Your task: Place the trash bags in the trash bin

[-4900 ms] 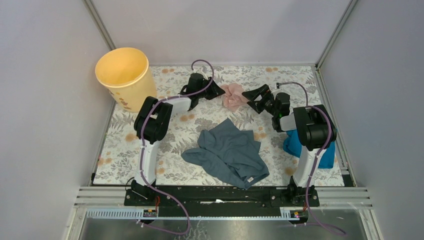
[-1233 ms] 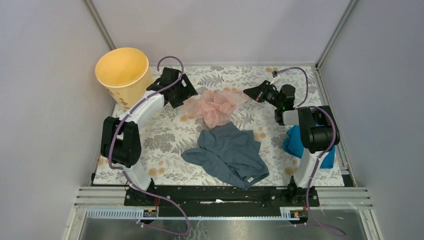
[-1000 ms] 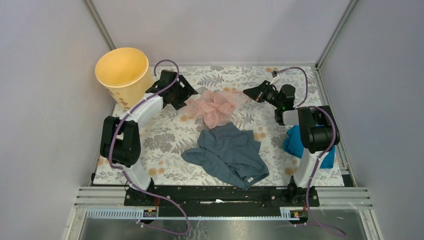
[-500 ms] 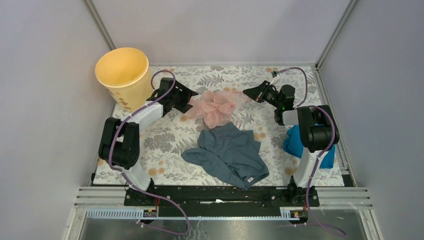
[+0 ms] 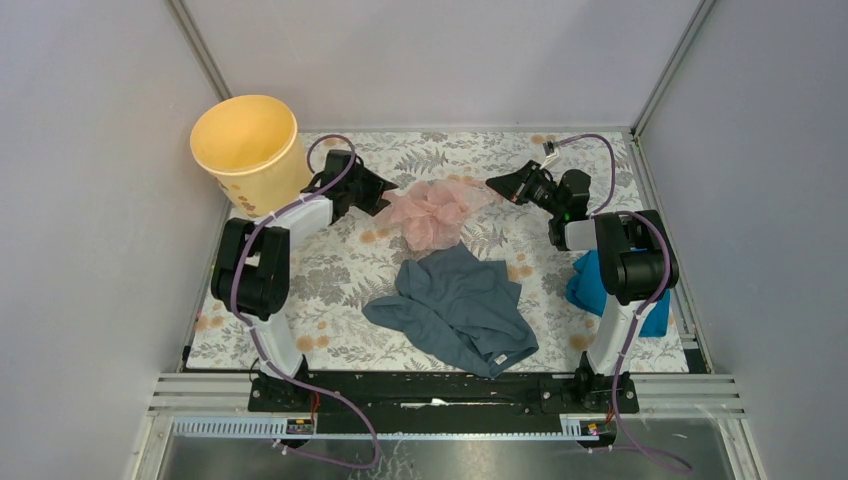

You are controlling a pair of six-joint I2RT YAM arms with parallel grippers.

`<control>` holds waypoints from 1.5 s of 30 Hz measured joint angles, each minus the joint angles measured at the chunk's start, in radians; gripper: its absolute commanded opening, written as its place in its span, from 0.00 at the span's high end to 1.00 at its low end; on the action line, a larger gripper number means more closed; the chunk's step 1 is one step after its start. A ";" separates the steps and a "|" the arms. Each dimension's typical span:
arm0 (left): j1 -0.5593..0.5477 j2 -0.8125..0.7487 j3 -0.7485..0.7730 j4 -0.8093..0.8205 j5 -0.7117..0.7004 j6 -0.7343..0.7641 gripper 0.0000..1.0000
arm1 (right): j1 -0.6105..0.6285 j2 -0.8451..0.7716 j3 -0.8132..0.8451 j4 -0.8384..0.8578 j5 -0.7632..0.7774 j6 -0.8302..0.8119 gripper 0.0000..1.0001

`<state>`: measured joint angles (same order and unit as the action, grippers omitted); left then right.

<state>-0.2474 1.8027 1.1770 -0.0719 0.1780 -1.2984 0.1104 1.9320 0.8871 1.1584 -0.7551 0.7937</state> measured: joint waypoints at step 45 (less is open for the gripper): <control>0.026 -0.379 0.095 0.227 0.430 0.625 1.00 | 0.098 -0.497 -0.009 -0.734 0.216 -0.257 0.95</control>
<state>-0.2211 1.4239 1.2724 0.1551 0.6075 -0.6731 0.2081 1.4345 0.8783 0.4240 -0.5388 0.5365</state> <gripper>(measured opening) 0.005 0.038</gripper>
